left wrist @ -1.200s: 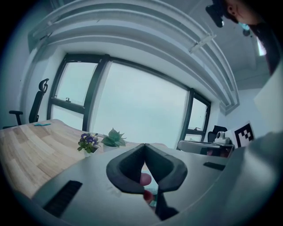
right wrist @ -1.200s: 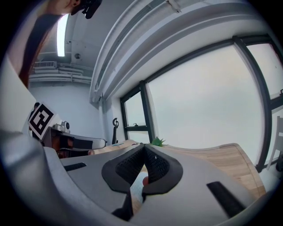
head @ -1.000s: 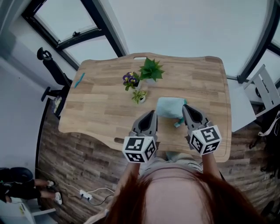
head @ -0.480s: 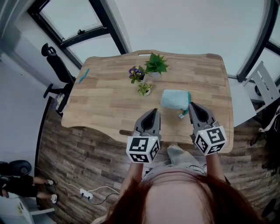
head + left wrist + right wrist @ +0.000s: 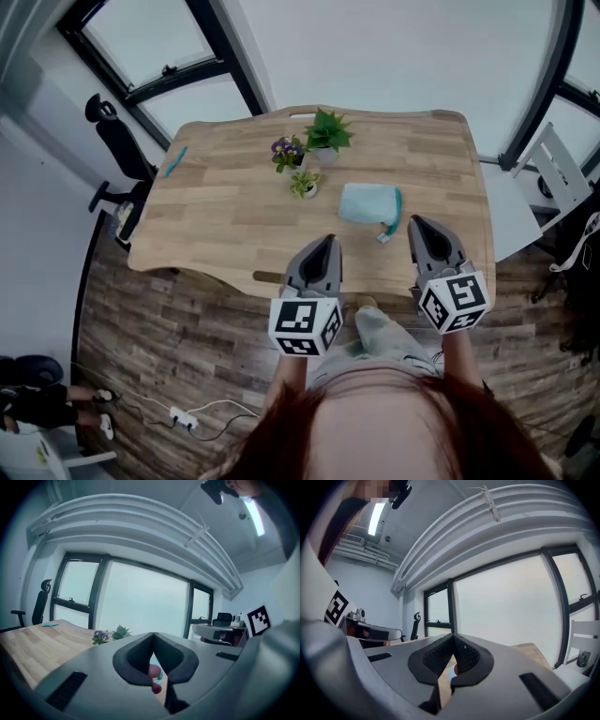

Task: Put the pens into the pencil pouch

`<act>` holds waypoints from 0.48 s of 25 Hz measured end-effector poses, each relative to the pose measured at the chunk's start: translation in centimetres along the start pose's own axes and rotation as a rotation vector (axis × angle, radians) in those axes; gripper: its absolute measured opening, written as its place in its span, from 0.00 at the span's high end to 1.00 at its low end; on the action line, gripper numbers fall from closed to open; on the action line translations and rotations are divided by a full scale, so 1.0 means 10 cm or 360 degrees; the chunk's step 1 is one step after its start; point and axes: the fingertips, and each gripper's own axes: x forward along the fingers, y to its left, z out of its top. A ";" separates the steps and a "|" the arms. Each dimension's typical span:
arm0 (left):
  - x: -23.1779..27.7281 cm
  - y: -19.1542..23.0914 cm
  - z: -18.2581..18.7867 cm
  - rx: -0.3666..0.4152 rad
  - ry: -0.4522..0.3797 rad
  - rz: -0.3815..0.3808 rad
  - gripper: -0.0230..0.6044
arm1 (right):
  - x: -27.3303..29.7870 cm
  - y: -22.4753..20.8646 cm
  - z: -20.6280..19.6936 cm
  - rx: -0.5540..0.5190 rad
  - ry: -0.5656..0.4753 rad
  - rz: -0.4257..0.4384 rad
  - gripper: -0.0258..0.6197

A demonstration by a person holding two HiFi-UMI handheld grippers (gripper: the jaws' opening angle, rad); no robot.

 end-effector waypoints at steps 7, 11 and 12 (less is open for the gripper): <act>-0.01 -0.05 -0.01 0.0002 -0.0005 -0.0020 0.96 | 0.00 -0.02 0.00 -0.0041 0.0004 -0.0022 0.96; 0.08 -0.02 0.03 0.0014 -0.0005 -0.0026 0.96 | 0.09 -0.05 0.03 -0.0063 0.0004 -0.0023 0.96; 0.11 0.00 0.06 0.0015 -0.0007 -0.0028 0.96 | 0.11 -0.06 0.04 -0.0063 0.0002 -0.0020 0.96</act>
